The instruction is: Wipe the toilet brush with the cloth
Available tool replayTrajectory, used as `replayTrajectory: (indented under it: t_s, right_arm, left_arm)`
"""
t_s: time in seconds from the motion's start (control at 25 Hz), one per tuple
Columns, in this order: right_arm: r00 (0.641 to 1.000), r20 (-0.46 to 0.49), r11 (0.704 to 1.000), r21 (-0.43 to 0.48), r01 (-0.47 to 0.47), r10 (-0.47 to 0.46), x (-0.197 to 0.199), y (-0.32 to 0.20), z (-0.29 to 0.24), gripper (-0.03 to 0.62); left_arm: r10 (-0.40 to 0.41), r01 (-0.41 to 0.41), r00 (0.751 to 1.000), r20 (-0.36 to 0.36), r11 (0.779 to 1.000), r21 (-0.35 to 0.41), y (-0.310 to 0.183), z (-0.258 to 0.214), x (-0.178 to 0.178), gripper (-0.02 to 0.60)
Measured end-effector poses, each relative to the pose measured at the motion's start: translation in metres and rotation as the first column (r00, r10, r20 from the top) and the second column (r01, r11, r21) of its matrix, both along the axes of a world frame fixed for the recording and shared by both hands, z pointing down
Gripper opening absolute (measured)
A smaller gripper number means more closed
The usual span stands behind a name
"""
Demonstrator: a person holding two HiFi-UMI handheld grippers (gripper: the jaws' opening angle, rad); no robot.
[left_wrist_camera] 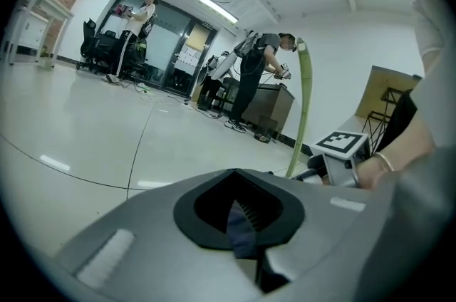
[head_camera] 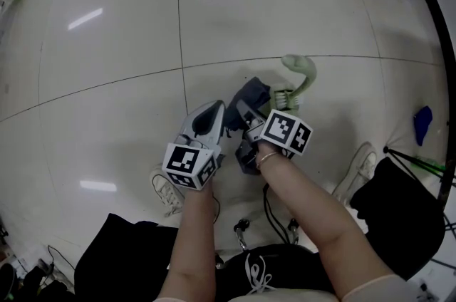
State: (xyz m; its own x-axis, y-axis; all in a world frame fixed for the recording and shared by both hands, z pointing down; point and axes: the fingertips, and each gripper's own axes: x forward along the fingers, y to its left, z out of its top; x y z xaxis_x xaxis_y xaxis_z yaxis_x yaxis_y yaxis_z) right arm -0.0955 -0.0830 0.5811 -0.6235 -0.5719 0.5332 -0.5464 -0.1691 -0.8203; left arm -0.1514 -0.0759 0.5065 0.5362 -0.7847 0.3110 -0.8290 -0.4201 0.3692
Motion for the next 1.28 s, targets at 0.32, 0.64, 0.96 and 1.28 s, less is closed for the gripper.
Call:
replayTrajectory:
  t_s: [0.32, 0.64, 0.96, 1.28]
  right_arm:
    - [0.996, -0.071, 0.998, -0.04, 0.049, -0.052, 0.028, 0.038, 0.038, 0.072]
    - [0.959, -0.165, 0.973, -0.026, 0.229, -0.23, 0.069, 0.086, 0.032, 0.074]
    - [0.844, -0.499, 0.909, 0.231, 0.347, -0.196, 0.183, 0.046, -0.062, 0.074]
    - [0.847, -0.523, 0.573, 0.668, 0.474, -0.091, 0.138, -0.026, -0.285, 0.074]
  left_arm:
    - [0.009, -0.008, 1.0, 0.021, 1.0, -0.007, 0.002, 0.002, 0.008, 0.006]
    - [-0.028, 0.03, 0.999, -0.017, 0.994, 0.103, -0.02, -0.055, 0.021, 0.006]
    - [-0.01, 0.07, 0.992, -0.124, 0.868, 0.492, -0.057, -0.255, 0.041, 0.006]
    - [-0.027, -0.03, 0.993, 0.115, 0.884, 0.466, -0.061, -0.252, 0.071, 0.006]
